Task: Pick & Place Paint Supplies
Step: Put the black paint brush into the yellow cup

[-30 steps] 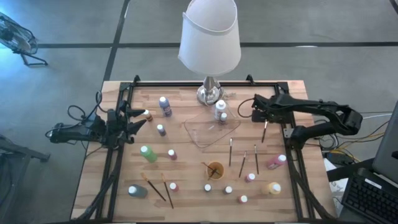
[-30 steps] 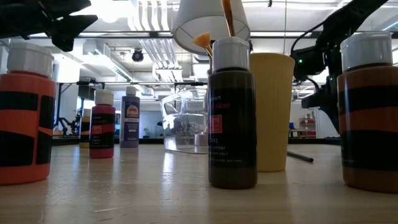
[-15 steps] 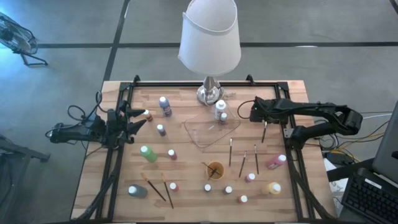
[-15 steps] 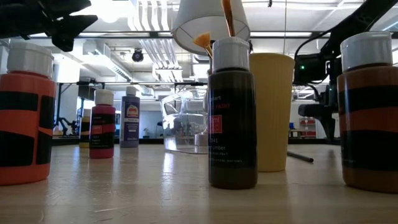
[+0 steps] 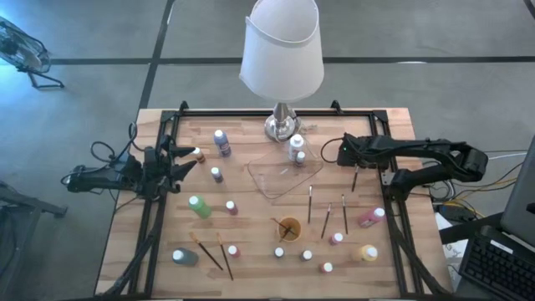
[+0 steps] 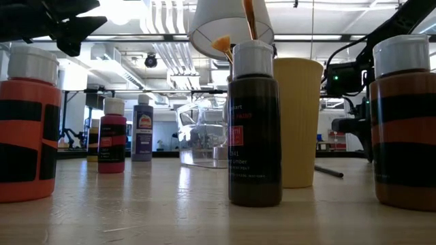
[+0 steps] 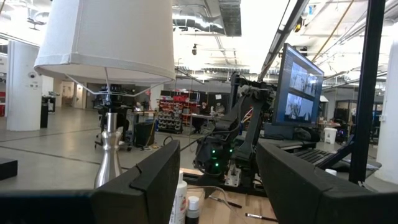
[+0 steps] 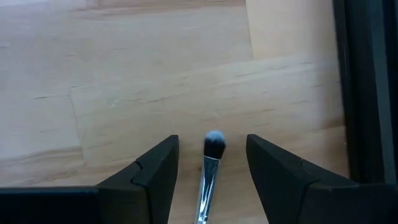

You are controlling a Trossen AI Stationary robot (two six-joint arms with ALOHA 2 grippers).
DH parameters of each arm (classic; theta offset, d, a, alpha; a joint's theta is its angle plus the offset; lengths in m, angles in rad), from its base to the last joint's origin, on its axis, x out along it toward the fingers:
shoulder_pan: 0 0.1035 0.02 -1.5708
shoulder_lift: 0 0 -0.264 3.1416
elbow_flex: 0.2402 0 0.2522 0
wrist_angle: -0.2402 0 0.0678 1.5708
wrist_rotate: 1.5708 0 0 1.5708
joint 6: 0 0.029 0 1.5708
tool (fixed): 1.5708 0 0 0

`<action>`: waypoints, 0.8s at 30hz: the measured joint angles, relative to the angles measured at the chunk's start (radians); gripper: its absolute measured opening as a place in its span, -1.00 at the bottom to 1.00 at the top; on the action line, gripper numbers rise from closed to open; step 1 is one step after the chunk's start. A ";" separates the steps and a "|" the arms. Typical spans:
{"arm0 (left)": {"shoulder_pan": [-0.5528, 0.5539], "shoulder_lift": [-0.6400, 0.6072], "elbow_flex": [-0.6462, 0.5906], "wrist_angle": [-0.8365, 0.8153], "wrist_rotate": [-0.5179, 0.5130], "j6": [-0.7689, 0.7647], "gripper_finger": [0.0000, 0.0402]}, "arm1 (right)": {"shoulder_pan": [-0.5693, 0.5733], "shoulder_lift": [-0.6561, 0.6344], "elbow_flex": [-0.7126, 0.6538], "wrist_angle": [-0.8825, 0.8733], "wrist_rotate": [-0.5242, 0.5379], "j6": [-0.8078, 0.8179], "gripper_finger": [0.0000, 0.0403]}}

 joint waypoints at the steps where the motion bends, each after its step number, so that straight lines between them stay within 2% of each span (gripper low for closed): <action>1: 0.000 0.000 0.000 0.000 0.000 0.000 0.09 | 0.000 0.000 0.000 0.007 0.001 -0.005 -0.11; 24: 0.000 0.000 0.000 0.000 0.000 0.000 0.09 | 0.000 0.003 -0.003 0.030 0.003 -0.042 -0.73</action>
